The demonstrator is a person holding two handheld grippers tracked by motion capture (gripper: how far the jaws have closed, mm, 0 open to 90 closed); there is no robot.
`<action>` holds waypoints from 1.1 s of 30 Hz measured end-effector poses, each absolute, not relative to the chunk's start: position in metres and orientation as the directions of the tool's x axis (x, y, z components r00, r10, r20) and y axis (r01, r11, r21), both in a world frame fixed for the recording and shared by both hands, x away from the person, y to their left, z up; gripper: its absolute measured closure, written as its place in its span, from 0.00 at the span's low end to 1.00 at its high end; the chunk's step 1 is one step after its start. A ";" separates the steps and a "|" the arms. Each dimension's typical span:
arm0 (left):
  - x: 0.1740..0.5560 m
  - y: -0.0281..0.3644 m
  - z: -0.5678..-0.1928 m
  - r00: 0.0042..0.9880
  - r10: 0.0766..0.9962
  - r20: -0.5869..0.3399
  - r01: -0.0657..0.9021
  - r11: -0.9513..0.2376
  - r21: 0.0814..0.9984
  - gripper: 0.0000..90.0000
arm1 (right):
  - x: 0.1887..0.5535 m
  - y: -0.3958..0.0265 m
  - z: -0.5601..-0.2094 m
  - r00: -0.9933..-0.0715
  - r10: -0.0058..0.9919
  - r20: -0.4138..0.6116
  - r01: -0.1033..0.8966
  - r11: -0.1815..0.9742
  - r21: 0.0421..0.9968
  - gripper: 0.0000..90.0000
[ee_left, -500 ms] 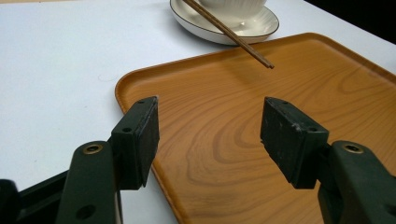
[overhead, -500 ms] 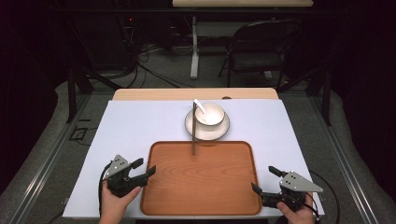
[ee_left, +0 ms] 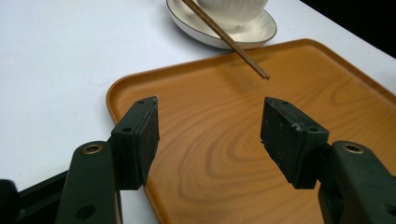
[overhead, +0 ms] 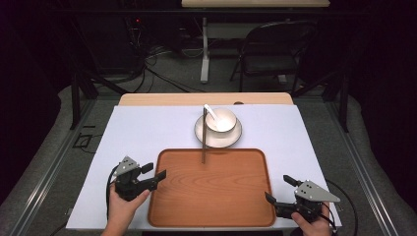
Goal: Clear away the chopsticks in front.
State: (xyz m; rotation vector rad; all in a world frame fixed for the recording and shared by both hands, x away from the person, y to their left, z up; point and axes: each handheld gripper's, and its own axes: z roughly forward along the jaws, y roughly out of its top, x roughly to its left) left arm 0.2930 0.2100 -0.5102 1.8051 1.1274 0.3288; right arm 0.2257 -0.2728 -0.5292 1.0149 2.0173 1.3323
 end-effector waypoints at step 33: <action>0.433 0.156 -0.439 0.454 0.854 -0.254 0.655 -0.126 0.745 0.50 | 0.227 -0.274 -0.529 -0.588 0.809 -0.004 0.312 0.231 0.922 0.16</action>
